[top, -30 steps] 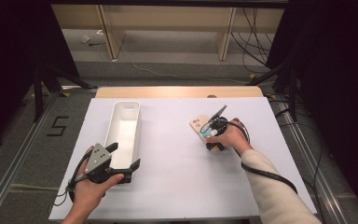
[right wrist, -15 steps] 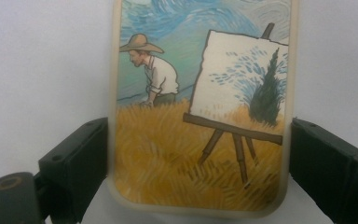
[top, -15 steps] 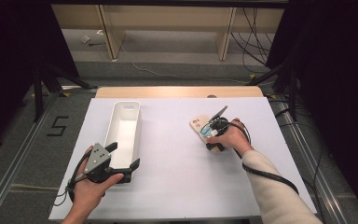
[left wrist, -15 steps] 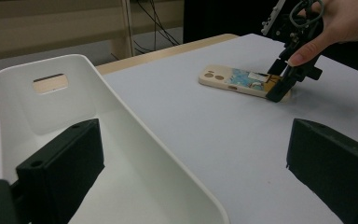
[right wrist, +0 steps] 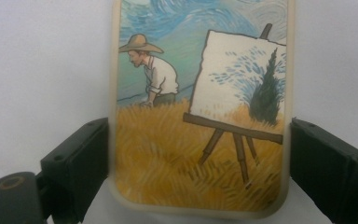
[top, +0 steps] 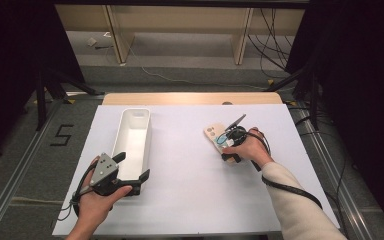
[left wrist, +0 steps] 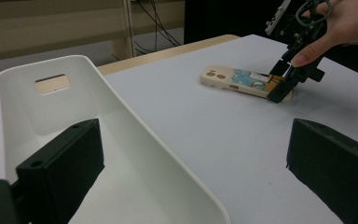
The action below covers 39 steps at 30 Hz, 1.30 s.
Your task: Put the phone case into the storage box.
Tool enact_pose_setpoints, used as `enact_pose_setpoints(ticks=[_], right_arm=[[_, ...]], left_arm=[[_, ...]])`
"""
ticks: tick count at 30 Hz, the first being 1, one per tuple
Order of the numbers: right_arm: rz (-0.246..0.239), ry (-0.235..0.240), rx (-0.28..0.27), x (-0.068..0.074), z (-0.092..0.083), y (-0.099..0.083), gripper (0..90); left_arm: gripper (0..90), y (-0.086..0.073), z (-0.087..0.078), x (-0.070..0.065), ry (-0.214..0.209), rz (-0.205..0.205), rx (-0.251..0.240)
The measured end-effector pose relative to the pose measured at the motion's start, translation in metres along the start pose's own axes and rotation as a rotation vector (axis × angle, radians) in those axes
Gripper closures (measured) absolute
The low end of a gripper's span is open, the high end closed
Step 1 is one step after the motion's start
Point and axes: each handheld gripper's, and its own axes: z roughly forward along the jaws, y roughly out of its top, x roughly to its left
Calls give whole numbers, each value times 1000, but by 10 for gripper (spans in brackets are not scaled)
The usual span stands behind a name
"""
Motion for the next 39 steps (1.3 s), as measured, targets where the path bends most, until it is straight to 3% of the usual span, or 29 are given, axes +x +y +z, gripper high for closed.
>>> enact_pose_setpoints(ticks=[6, 19, 22, 39], right_arm=[[14, 9, -27, -1, -1, -4, 119], [31, 58, -143, -8, -7, -15, 122], [46, 61, -144, -9, -9, -16, 122], [19, 94, -331, -10, -25, -32, 122]], left_arm=[[34, 0, 0, 0, -1, 0, 1], [34, 0, 0, 1, 4, -2, -1], [34, 0, 0, 1, 5, -2, -1], [35, 0, 0, 2, 14, -6, -6]])
